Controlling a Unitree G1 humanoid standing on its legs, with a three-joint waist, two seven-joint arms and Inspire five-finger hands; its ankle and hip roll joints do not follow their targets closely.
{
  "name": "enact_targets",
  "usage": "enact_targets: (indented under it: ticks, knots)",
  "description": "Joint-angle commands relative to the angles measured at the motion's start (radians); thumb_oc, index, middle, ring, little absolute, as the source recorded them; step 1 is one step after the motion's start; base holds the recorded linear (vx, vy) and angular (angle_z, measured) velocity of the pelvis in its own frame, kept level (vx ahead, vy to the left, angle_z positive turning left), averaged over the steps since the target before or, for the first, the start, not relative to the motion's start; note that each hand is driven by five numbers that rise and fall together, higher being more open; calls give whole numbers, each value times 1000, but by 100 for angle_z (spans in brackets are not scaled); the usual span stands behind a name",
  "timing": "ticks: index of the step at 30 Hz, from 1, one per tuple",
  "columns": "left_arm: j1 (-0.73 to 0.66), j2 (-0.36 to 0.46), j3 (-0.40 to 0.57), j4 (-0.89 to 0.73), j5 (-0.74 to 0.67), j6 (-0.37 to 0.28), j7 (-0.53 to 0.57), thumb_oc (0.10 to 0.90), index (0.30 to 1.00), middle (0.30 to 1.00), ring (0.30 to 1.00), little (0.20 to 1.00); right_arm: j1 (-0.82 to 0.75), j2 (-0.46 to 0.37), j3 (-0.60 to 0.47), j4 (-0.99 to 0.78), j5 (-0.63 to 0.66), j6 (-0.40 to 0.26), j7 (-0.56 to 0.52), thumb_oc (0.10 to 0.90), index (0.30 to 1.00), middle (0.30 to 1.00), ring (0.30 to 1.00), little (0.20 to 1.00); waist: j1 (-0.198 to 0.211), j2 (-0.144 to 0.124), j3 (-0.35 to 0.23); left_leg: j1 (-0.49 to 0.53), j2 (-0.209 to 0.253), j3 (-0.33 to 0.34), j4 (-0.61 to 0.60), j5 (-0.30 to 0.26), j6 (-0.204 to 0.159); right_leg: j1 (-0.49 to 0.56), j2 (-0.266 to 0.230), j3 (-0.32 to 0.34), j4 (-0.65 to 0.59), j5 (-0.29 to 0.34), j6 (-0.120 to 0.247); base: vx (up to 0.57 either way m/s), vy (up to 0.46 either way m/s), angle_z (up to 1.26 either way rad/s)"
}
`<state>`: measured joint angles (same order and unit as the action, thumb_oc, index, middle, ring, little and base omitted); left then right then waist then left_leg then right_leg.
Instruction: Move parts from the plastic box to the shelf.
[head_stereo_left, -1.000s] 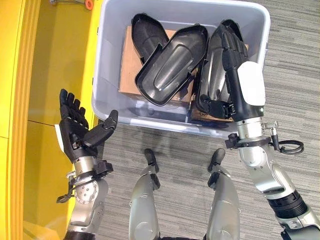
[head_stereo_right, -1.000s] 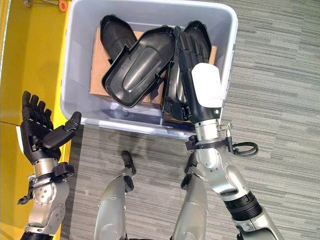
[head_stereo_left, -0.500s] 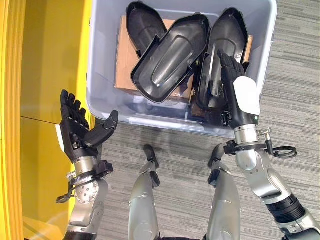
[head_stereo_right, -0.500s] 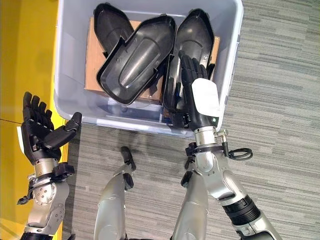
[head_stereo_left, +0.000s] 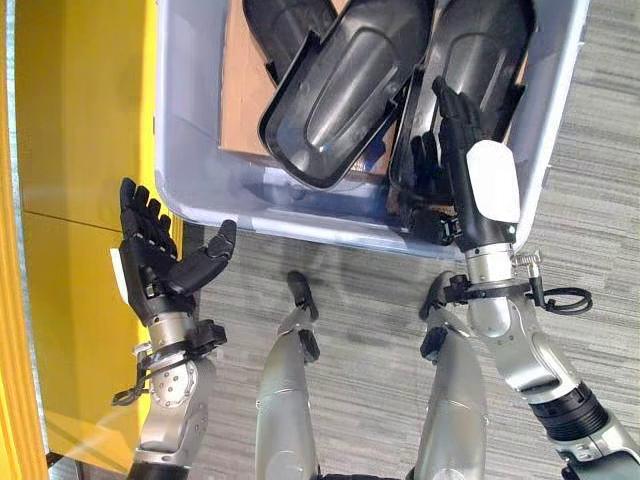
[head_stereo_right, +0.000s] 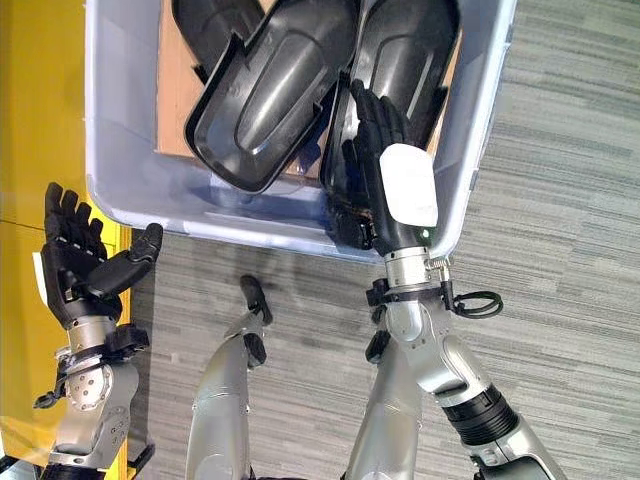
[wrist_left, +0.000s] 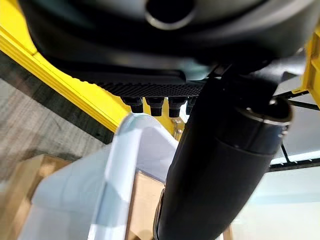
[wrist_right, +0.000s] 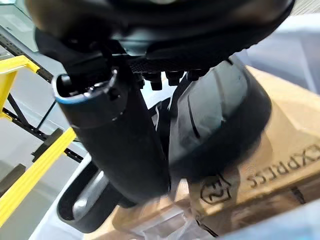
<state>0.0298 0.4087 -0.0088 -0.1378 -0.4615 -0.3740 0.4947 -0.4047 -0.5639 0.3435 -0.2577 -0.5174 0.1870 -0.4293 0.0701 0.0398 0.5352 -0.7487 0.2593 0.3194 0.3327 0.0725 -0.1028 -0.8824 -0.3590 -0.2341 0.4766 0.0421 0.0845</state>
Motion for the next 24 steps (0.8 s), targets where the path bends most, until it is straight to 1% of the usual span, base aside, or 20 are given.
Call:
enact_targets:
  ticks: [1, 2, 5, 9, 14, 19, 21, 24]
  knots:
    - [17, 31, 37, -123, 38, -107, 27, 900, 1000, 1000, 1000, 1000, -42, -49, -17, -11, -90, 4, -33, 900, 1000, 1000, 1000, 1000, 2, 58, -15, -68, -45, -97, 59, -96, -19, -8, 39, 20, 95, -137, 59, -10, 6, 6]
    - [17, 30, 36, -115, 40, -111, 26, 900, 1000, 1000, 1000, 1000, -51, -57, -11, 6, -95, 17, -35, 900, 1000, 1000, 1000, 1000, 6, 61, -15, -90, -45, -105, 77, -101, -15, -28, 36, 24, 120, -144, 56, -5, 4, 4]
    - [13, 27, 34, -110, 34, -116, 22, 900, 1000, 1000, 1000, 1000, -59, -64, -7, 26, -93, 22, -46, 900, 1000, 1000, 1000, 1000, 8, 63, -15, -116, -47, -114, 96, -107, -12, -49, 33, 28, 133, -147, 55, -6, -4, 7]
    - [14, 27, 32, -97, 44, -141, 0, 900, 1000, 1000, 1000, 1000, -63, -69, -15, 59, -130, 24, -71, 900, 1000, 1000, 1000, 1000, 13, 68, -15, -150, -53, -124, 107, -104, -9, -80, 31, 33, 146, -143, 56, -6, -15, 8]
    - [7, 32, 37, -95, 32, -137, -4, 900, 1000, 1000, 1000, 1000, -83, -89, -18, 96, -174, 42, -99, 900, 1000, 1000, 1000, 1000, 17, 71, -15, -160, -56, -131, 112, -104, -6, -87, 33, 35, 153, -146, 56, 0, 0, 0]
    - [0, 34, 36, -85, 20, -127, -15, 900, 1000, 1000, 1000, 1000, -114, -104, -29, 142, -181, 62, -136, 900, 1000, 1000, 1000, 1000, 23, 72, -15, -177, -63, -146, 125, -106, -3, -102, 38, 37, 172, -151, 51, 0, 0, 0]
    - [-2, 35, 35, -82, 18, -124, -23, 900, 1000, 1000, 1000, 1000, -125, -109, -33, 166, -179, 68, -179, 900, 1000, 1000, 1000, 1000, 25, 72, -15, -185, -65, -155, 134, -109, -1, -109, 41, 38, 181, -155, 48, 0, 0, 0]
    - [-5, 36, 32, -76, 16, -124, -25, 900, 1000, 1000, 1000, 1000, -136, -114, -47, 181, -170, 88, -206, 900, 1000, 1000, 1000, 1000, 25, 71, -15, -189, -66, -160, 142, -111, -1, -113, 44, 41, 187, -156, 47, 6, -1, -1]
